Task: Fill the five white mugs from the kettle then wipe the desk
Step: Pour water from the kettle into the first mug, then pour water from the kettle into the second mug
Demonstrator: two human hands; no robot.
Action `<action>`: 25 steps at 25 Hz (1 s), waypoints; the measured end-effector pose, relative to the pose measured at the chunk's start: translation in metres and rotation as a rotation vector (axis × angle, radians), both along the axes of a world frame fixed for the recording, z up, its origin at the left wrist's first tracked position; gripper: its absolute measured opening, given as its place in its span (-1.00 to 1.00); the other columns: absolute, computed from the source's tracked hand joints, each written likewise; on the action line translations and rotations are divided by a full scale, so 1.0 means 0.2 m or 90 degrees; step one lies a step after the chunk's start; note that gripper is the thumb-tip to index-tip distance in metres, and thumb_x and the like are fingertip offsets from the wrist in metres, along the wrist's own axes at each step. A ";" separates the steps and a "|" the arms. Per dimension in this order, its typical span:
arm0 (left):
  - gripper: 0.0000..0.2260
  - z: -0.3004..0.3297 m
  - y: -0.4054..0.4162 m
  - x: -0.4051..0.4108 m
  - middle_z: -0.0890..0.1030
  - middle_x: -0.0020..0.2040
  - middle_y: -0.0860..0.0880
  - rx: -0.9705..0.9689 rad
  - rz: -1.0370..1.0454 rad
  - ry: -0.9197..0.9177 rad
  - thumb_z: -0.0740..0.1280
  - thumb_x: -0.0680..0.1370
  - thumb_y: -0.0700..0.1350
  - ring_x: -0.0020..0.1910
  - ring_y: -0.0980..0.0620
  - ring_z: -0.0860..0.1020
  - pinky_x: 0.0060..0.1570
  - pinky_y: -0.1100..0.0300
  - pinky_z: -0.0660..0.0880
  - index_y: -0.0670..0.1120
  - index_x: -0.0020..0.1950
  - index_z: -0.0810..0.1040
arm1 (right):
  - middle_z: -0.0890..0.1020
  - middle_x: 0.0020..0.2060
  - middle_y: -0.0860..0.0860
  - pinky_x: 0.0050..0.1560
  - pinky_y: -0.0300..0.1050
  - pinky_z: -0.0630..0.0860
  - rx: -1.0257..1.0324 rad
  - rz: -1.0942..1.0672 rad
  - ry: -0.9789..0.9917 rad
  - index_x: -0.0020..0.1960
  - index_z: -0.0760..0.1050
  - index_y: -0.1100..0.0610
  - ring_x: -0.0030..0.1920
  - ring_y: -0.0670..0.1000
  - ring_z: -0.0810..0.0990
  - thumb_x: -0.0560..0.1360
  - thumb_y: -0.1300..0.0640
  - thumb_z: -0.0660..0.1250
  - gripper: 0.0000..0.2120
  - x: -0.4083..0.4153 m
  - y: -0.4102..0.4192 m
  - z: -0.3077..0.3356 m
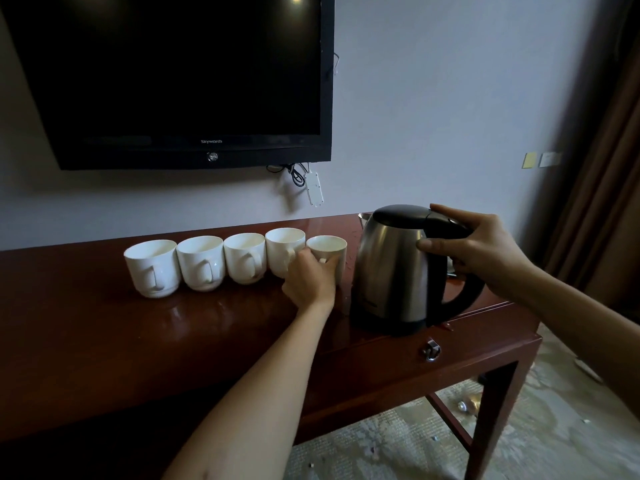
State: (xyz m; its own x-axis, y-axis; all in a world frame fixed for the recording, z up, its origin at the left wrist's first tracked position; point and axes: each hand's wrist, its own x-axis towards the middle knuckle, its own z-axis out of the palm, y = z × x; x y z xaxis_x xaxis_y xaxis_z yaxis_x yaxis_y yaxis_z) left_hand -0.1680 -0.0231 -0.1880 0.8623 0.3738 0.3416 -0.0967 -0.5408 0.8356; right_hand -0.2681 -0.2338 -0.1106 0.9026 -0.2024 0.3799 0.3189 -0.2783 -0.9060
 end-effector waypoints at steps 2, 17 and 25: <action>-0.64 0.01 -0.06 0.04 0.65 0.13 -0.11 -0.008 0.011 0.004 0.47 0.50 0.12 0.17 -0.21 0.60 0.00 -0.04 0.49 -0.10 0.17 0.62 | 0.48 -0.35 0.02 -0.48 -0.19 0.34 0.004 0.015 0.008 0.46 0.51 0.02 -0.47 -0.01 0.29 0.16 0.06 0.67 -0.12 0.01 -0.02 -0.01; -0.67 0.01 -0.07 -0.02 0.69 0.09 -0.11 -0.118 0.004 0.003 0.48 0.52 0.11 0.18 -0.24 0.60 -0.04 0.01 0.38 -0.15 0.05 0.64 | 0.50 -0.59 -0.28 -0.52 -0.39 0.37 -0.022 -0.016 0.018 0.51 0.45 0.08 -0.59 -0.22 0.46 0.33 0.25 0.65 -0.20 0.00 -0.02 0.01; -0.52 -0.07 0.17 -0.06 0.58 0.37 -0.11 -0.207 0.037 -0.031 0.47 0.55 -0.07 0.36 -0.20 0.52 0.24 -0.07 0.43 -0.10 0.44 0.45 | 0.43 -0.52 -0.11 -0.57 -0.23 0.26 -0.031 0.010 0.036 0.33 0.56 -0.08 -0.57 -0.09 0.25 0.37 0.25 0.61 -0.41 -0.01 -0.02 0.02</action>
